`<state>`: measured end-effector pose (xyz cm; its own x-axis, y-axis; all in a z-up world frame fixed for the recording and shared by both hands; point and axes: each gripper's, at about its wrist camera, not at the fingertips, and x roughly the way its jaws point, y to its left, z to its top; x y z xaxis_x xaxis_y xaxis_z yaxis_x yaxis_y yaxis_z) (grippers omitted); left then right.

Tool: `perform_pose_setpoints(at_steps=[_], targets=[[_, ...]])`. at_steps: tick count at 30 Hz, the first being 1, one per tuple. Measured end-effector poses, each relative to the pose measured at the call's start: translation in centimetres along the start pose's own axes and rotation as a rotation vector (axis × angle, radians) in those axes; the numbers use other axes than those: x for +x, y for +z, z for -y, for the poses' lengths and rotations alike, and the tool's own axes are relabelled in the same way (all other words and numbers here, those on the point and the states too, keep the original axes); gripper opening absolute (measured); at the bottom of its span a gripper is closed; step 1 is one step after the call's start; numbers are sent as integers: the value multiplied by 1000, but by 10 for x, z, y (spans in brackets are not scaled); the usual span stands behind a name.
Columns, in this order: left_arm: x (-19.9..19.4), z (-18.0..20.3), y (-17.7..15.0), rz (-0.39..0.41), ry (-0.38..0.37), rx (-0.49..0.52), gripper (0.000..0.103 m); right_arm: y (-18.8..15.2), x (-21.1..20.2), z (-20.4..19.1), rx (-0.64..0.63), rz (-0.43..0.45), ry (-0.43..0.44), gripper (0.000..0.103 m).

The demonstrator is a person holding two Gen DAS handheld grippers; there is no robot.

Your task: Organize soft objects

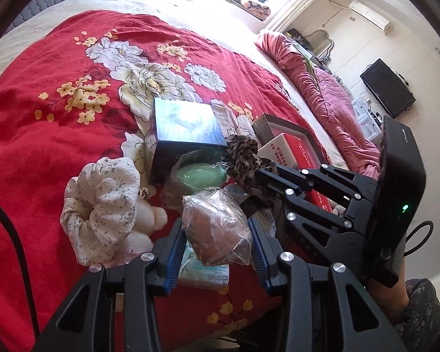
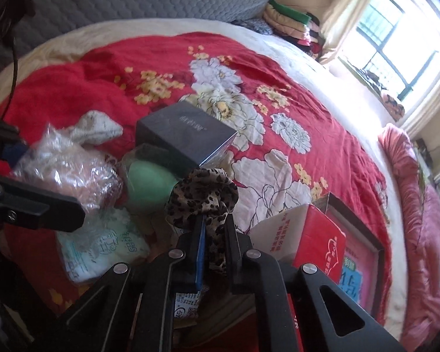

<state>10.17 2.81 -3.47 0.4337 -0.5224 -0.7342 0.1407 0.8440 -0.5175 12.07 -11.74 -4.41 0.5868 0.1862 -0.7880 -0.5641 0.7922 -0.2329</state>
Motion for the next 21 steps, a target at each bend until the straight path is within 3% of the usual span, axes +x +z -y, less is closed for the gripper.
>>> perform_pose_setpoints(at_steps=[6,21], targets=[[-2,8,-4,9,1,20,43,-4,-39,22,205,133,81,8],[-23,59,-9,47,8,108,43,-14,-113,33,248,290,66,8]])
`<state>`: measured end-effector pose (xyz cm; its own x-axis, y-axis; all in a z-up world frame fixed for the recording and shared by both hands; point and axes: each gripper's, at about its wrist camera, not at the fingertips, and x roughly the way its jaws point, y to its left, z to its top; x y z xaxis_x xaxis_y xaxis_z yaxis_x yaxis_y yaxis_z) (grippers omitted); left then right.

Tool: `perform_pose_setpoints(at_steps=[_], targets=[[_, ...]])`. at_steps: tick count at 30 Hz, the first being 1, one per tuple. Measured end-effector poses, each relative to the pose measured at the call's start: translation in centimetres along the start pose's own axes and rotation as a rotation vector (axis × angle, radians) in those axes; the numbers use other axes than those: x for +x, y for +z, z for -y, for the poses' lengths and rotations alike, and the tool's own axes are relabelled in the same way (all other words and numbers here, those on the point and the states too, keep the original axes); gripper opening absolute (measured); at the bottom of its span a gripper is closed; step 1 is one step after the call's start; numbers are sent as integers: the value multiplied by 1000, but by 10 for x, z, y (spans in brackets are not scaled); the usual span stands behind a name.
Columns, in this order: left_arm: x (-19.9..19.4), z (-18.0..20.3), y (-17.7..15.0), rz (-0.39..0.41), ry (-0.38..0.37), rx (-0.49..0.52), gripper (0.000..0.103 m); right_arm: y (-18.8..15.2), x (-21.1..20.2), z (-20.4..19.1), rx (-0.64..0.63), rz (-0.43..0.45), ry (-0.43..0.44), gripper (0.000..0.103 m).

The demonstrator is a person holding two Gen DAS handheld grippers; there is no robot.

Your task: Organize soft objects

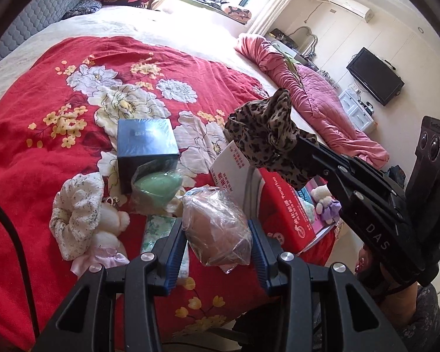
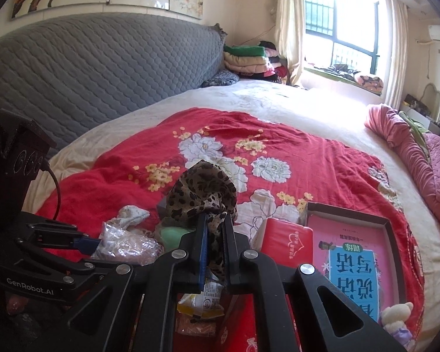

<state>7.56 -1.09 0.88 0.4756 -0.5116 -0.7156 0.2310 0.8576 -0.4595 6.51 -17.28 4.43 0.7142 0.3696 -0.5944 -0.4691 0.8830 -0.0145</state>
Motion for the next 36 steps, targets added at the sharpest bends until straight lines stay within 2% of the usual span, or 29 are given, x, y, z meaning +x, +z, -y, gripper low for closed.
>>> perform_pose_setpoints(at_steps=[19,29,36], targets=[[4,134,41,40,-10,243,43,-8,-102,79,148,193,-160,8],[20,174,48,35,1,311,43,-31,-141,123,227,235,-237,8],[35,196,51,29,17,343,43,-40,-150,136,255,247,-263,8]])
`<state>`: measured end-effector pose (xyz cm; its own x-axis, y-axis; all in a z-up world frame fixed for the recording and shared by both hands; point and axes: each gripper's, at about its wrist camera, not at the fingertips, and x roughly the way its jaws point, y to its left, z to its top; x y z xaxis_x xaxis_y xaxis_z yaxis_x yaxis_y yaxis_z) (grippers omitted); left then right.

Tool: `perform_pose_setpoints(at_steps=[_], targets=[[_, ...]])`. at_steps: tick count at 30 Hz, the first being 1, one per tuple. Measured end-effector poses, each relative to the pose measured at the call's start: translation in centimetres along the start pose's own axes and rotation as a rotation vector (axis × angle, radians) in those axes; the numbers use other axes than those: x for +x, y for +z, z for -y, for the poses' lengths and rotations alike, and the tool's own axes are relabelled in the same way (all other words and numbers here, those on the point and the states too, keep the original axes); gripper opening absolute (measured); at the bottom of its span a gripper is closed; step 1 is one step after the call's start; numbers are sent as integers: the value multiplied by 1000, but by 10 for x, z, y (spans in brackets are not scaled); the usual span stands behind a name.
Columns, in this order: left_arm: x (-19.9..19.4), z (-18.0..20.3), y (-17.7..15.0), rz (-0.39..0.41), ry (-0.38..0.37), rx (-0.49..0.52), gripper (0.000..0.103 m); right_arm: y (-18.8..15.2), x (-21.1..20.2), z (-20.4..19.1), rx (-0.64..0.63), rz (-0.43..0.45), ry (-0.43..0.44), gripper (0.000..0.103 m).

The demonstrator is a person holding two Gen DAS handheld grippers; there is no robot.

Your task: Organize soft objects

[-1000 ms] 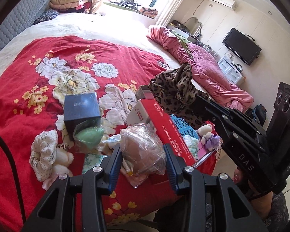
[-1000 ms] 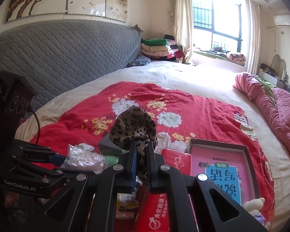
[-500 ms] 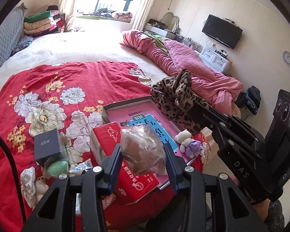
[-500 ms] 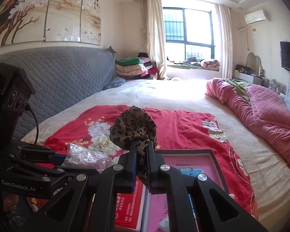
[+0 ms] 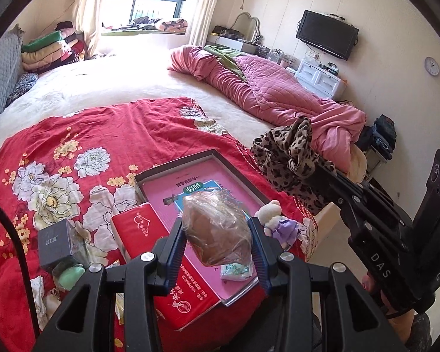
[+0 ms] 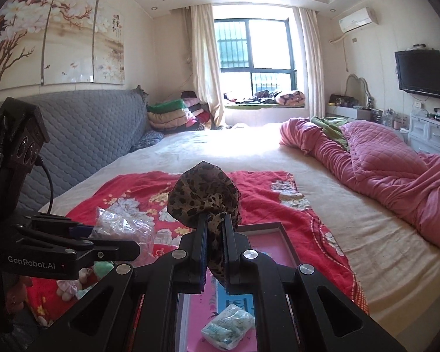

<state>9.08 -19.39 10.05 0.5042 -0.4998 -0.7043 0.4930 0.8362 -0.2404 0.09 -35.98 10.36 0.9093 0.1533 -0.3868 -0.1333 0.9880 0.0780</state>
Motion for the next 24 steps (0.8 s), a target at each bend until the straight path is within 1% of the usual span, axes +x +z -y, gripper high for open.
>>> perform_pose_setpoints(at_steps=[9,24], targets=[[22,17,3,-31,17,33,43,-9,-1,16,50,-9,-19,8],[66,26,1,-108,38,54,43,-23,7,33,87,-27,-29,8]])
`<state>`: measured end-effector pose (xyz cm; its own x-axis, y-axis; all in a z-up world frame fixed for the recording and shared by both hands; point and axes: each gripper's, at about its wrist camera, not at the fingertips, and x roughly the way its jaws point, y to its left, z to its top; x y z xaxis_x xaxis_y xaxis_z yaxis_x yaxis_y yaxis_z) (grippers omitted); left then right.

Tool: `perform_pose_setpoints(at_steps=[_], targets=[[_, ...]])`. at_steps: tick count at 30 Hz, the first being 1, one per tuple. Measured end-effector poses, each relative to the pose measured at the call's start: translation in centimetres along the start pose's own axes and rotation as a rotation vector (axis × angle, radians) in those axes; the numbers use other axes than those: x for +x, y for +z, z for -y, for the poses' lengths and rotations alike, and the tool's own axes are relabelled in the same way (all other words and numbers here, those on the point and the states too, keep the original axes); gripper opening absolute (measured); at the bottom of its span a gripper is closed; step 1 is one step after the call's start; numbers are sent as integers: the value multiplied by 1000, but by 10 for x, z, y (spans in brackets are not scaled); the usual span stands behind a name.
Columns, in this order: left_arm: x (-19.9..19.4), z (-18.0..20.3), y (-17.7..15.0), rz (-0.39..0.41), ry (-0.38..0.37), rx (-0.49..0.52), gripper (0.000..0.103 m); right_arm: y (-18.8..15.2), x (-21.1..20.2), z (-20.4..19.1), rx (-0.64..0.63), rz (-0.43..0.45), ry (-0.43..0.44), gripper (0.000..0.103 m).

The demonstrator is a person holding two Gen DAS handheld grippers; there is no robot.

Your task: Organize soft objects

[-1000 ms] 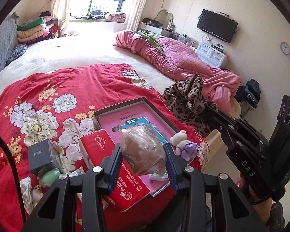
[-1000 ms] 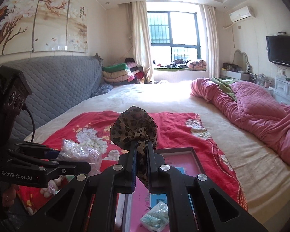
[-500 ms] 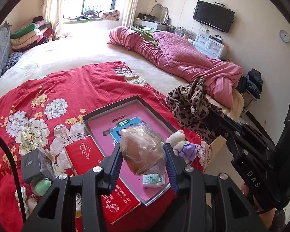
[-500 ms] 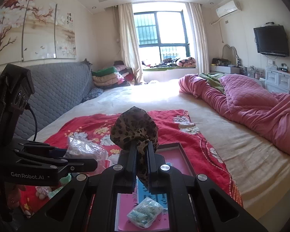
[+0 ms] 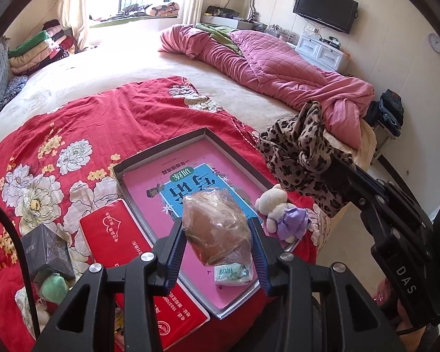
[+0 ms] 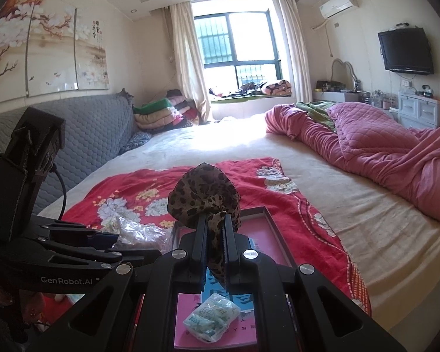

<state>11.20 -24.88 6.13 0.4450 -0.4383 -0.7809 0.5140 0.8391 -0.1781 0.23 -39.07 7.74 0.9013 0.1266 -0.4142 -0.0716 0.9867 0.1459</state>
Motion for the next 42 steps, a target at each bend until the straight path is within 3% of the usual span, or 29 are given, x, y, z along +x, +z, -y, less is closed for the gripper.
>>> perform_pose_setpoints(at_steps=[24,42], targets=[[65,6,-11,-116,-16,14,42,-26,19,37,61,-67,-54,8],[86,3,-18,-187,11,19,43,-43,39,42,41,-139,-56,8]])
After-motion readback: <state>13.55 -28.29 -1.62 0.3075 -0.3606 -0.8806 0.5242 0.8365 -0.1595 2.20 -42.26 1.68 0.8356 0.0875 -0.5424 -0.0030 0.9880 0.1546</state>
